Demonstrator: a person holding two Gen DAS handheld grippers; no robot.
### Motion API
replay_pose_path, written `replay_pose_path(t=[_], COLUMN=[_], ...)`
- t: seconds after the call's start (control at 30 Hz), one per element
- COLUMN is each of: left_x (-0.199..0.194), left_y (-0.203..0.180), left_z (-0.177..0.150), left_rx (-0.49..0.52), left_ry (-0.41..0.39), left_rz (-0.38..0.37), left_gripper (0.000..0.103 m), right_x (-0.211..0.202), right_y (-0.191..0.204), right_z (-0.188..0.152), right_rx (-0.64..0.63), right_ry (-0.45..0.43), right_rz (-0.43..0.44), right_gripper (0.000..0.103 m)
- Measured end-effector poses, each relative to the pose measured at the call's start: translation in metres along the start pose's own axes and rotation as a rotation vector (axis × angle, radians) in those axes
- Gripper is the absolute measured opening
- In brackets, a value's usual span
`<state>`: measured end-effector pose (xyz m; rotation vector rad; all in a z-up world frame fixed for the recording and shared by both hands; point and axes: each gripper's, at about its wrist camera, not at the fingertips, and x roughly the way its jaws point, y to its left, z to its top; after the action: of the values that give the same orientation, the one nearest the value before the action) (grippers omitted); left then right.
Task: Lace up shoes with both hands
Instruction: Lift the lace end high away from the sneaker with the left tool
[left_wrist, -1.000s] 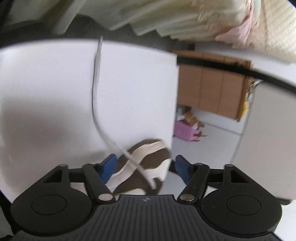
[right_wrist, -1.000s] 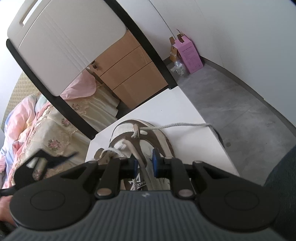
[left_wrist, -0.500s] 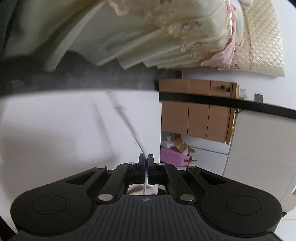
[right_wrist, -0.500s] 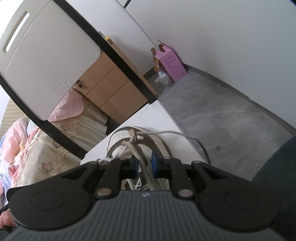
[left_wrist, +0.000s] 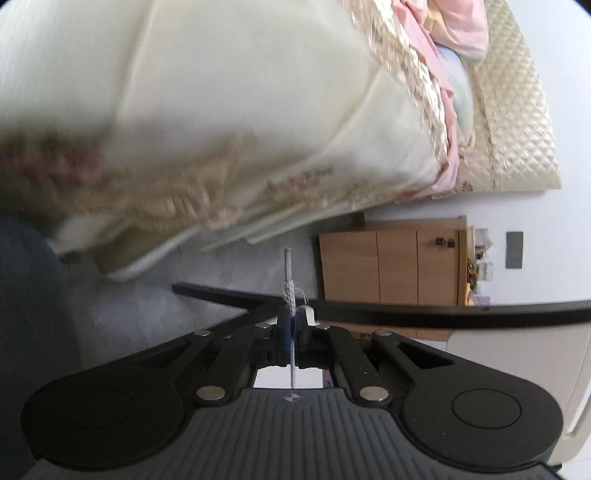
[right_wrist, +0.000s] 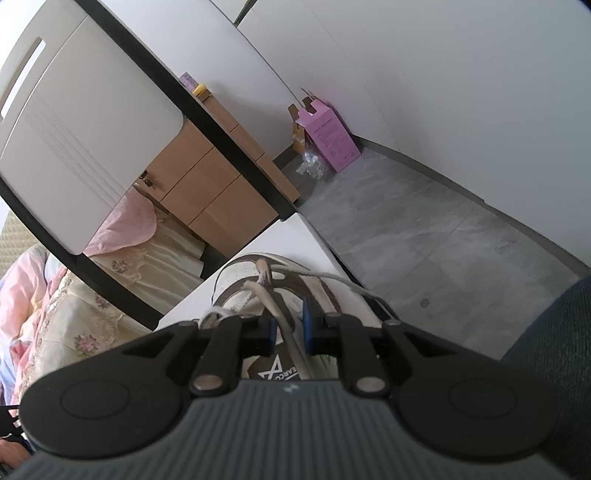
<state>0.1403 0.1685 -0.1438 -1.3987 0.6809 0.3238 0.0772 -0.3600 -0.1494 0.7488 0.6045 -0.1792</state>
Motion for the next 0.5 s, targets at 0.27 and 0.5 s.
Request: replay_pose_path(t=[0.27, 0.5], left_x=[0.015, 0.019], left_y=[-0.004, 0.003], left_z=[-0.004, -0.034], left_rx=[0.065, 0.078], left_ry=[0.095, 0.133], left_rz=[0.042, 0.044], left_gripper=[0.020, 0.074], right_x=[0.004, 0.006], right_y=[0.001, 0.010], right_z=[0.000, -0.005], right_rx=[0.009, -0.046], right_ry=[0.014, 0.040], right_rz=[0.019, 0.038], right_gripper=[0.015, 0.015])
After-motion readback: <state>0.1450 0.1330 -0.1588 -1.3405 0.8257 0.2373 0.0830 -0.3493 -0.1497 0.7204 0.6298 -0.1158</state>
